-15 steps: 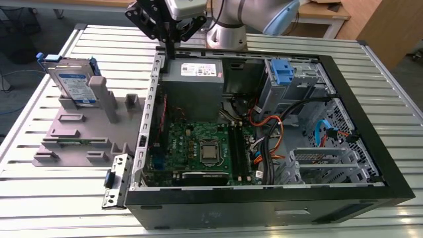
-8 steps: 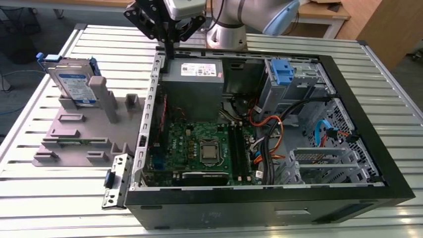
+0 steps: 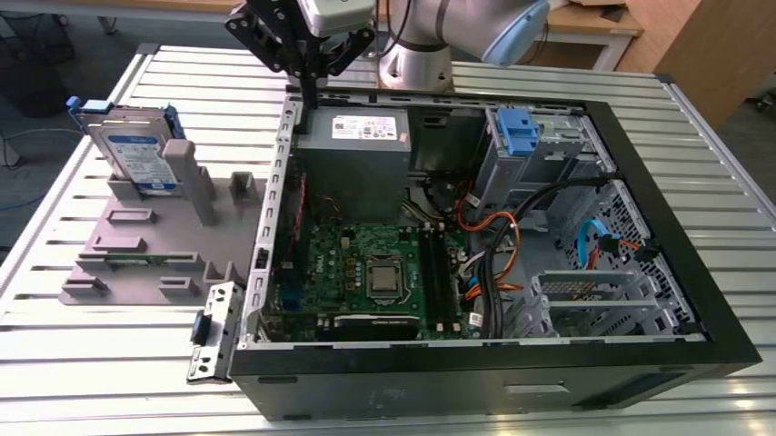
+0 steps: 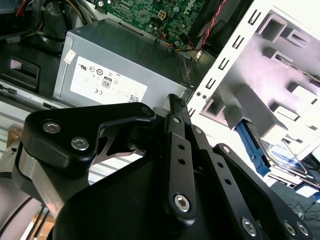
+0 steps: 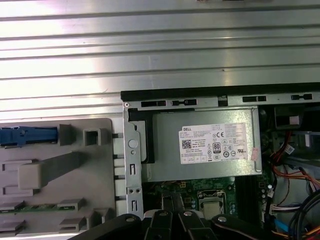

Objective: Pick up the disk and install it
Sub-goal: 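Reach for the disk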

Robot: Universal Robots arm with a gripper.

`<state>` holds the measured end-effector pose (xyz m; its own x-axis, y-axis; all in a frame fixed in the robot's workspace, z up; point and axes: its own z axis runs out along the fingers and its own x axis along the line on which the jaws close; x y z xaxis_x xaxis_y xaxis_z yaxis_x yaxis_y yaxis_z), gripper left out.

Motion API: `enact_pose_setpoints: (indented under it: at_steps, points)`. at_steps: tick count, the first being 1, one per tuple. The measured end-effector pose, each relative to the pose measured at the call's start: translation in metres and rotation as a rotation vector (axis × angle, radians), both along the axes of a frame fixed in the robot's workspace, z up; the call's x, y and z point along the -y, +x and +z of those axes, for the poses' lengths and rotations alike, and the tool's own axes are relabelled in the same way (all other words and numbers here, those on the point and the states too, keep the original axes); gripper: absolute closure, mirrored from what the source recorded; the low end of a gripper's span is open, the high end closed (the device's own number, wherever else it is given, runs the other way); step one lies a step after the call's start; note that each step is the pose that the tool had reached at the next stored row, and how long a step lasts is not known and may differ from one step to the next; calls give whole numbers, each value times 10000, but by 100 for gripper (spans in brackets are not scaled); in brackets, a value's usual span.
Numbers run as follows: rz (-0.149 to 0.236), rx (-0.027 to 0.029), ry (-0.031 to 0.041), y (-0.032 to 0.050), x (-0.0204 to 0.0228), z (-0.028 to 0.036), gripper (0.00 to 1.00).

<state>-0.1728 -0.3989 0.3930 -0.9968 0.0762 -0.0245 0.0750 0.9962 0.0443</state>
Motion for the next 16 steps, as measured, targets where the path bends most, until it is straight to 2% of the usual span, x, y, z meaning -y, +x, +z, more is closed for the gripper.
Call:
enact_pose_setpoints:
  at_steps: [16]
  points:
    - [1, 0, 0, -68, 0, 0, 89]
